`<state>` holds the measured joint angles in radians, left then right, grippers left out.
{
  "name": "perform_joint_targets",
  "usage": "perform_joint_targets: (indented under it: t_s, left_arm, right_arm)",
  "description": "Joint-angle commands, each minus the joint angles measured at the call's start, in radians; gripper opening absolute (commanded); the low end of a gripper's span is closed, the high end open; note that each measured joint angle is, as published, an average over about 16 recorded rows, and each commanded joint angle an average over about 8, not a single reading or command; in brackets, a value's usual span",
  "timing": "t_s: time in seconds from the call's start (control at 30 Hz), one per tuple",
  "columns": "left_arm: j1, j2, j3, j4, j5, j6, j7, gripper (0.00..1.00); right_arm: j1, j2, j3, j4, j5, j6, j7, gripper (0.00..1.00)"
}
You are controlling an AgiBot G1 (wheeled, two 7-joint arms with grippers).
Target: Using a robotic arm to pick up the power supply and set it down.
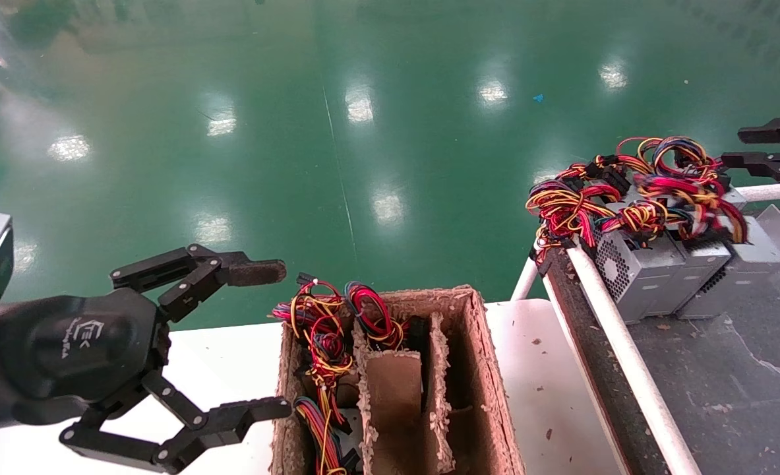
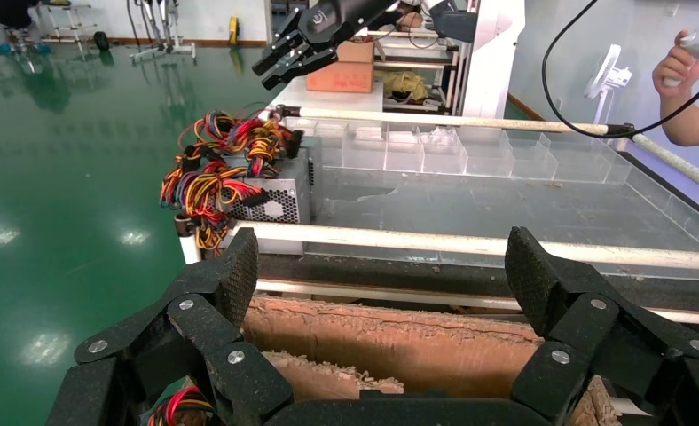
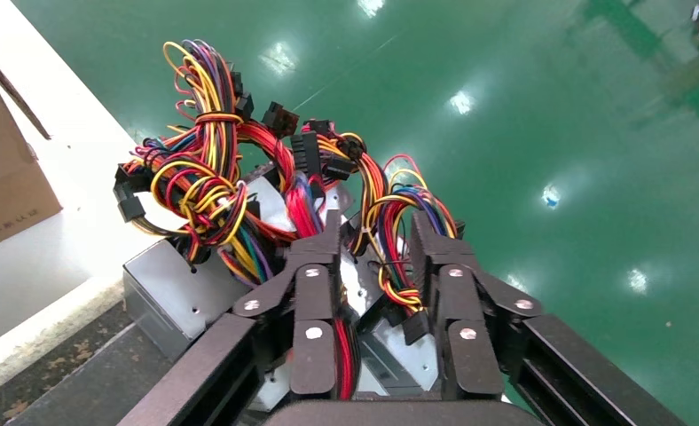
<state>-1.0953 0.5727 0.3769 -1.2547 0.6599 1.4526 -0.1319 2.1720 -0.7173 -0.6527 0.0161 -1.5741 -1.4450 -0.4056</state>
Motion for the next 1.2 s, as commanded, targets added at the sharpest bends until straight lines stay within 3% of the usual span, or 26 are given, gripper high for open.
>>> perform_joint_targets:
  t_s: [0.03,0.33,1.2]
  left_arm:
    - [0.0,0.0,0.0,0.0,0.0,0.0,0.0,1.0]
    - [0.0,0.0,0.0,0.0,0.0,0.0,0.0,1.0]
    - [0.0,0.0,0.0,0.0,0.0,0.0,0.0,1.0]
  right_arm:
    - [0.003,0.0,0.002,0.001,0.002,-0.002,-0.005,1.0]
    - [-0.038,0.021,0.043,0.059,0.079,-0.024,-0.021,1.0]
    - [-0.519,0.06,0.193,0.608,0.427,-0.036,0.257,1.0]
